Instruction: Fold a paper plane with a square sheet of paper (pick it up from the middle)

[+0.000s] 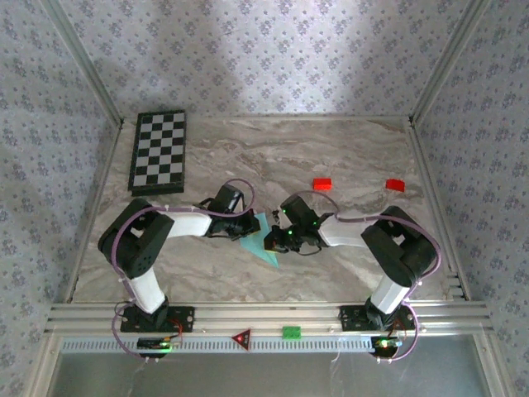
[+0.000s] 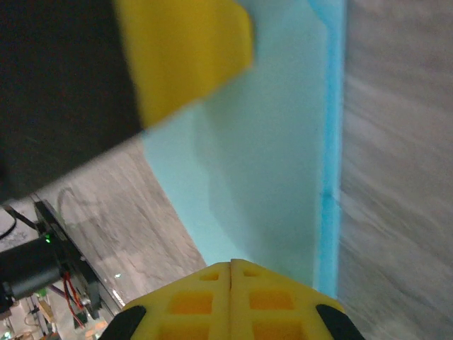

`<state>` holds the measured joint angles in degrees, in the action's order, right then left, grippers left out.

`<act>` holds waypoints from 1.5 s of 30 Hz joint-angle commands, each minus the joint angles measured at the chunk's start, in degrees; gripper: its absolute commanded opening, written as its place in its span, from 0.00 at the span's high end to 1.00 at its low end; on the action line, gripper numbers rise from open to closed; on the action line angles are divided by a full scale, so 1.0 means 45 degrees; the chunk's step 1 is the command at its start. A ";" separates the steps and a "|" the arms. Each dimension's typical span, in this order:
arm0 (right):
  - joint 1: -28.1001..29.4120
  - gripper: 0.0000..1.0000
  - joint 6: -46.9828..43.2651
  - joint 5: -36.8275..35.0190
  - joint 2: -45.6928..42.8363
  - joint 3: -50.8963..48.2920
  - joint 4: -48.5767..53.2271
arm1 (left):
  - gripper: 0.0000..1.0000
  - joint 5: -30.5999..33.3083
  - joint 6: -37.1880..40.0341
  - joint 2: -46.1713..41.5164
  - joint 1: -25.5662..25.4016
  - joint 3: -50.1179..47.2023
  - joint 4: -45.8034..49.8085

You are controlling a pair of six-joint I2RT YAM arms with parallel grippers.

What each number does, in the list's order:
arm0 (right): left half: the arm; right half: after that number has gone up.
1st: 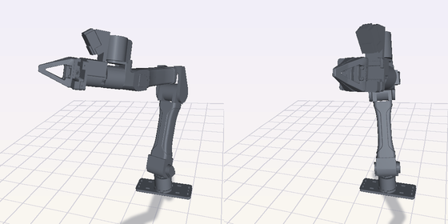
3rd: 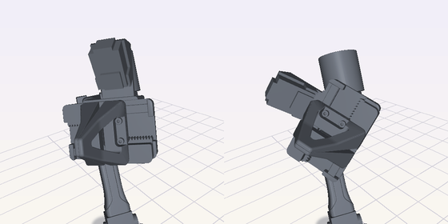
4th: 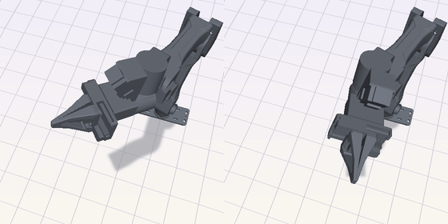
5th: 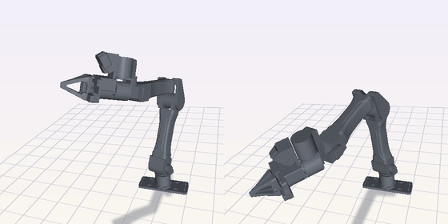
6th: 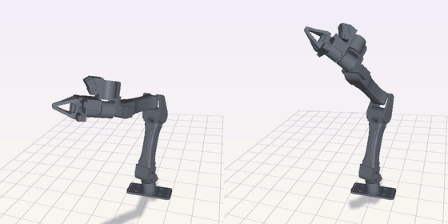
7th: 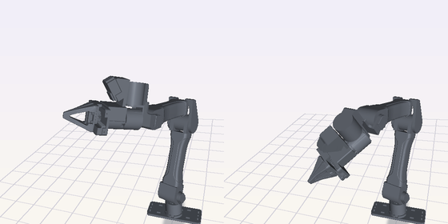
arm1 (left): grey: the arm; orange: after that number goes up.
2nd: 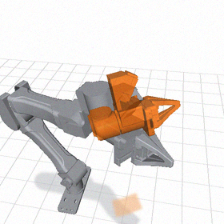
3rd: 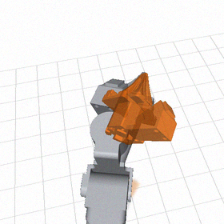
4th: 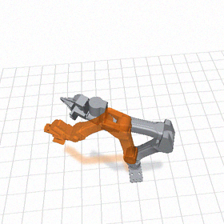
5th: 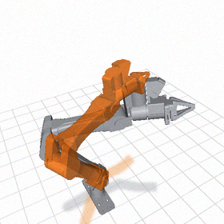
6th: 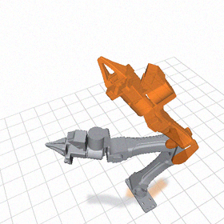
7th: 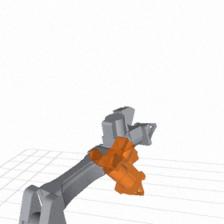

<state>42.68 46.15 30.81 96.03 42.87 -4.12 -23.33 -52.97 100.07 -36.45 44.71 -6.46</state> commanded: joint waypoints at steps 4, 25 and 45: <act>0.0259 1.00 0.0351 -0.0393 0.1303 0.1252 0.0618 | 1.00 0.0712 0.0140 0.0340 0.0007 -0.0339 0.0833; 0.0635 0.99 0.0021 -0.0252 0.0089 -0.0671 0.0897 | 1.00 0.0888 -0.0123 0.0828 0.0106 -0.0840 0.0479; 0.0603 0.98 0.0857 0.0063 -0.1680 -0.3747 -0.0726 | 1.00 0.0778 -0.0065 0.0839 0.0109 -0.0985 0.0322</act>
<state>45.04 48.71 30.35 89.56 29.87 -11.55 -24.43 -53.63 100.38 -36.38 42.89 -10.81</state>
